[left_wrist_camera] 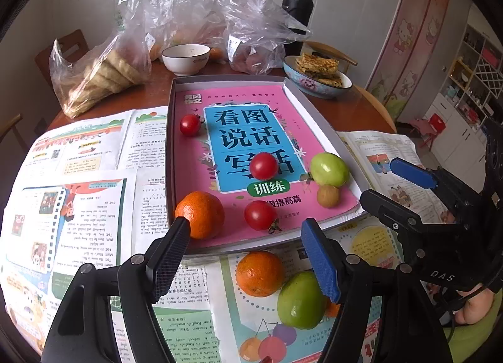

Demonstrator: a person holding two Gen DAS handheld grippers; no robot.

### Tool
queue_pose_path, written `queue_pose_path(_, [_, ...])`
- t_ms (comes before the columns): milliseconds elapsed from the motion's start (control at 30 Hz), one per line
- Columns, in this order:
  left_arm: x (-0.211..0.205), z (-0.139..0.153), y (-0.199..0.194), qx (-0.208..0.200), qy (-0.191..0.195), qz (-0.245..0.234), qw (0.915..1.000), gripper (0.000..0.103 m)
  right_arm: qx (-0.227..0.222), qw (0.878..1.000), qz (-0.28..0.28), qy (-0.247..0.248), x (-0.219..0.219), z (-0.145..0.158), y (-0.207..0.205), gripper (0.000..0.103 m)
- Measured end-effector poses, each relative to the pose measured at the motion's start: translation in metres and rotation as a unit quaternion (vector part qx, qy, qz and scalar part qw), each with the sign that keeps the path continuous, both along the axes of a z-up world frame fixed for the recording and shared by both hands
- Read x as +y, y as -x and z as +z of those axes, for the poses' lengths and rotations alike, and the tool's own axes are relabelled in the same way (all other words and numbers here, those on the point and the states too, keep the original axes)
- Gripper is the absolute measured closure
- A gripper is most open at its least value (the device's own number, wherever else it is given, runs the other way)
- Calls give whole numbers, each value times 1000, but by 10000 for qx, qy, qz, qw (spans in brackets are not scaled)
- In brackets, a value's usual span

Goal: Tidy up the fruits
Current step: 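Withdraw both tools from the workbook back toward the newspaper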

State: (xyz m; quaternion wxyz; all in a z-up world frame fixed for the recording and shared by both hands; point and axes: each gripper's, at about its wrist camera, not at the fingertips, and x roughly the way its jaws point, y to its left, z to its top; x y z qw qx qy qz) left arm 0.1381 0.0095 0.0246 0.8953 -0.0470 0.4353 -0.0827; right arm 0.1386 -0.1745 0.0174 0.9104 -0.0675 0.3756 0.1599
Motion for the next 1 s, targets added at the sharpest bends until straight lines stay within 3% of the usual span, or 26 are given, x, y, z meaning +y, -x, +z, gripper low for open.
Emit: queue_pose_path(1000, [6,8,26,-106,-5,-3,9999,28,-88,9992,393,72,16,7,39,26])
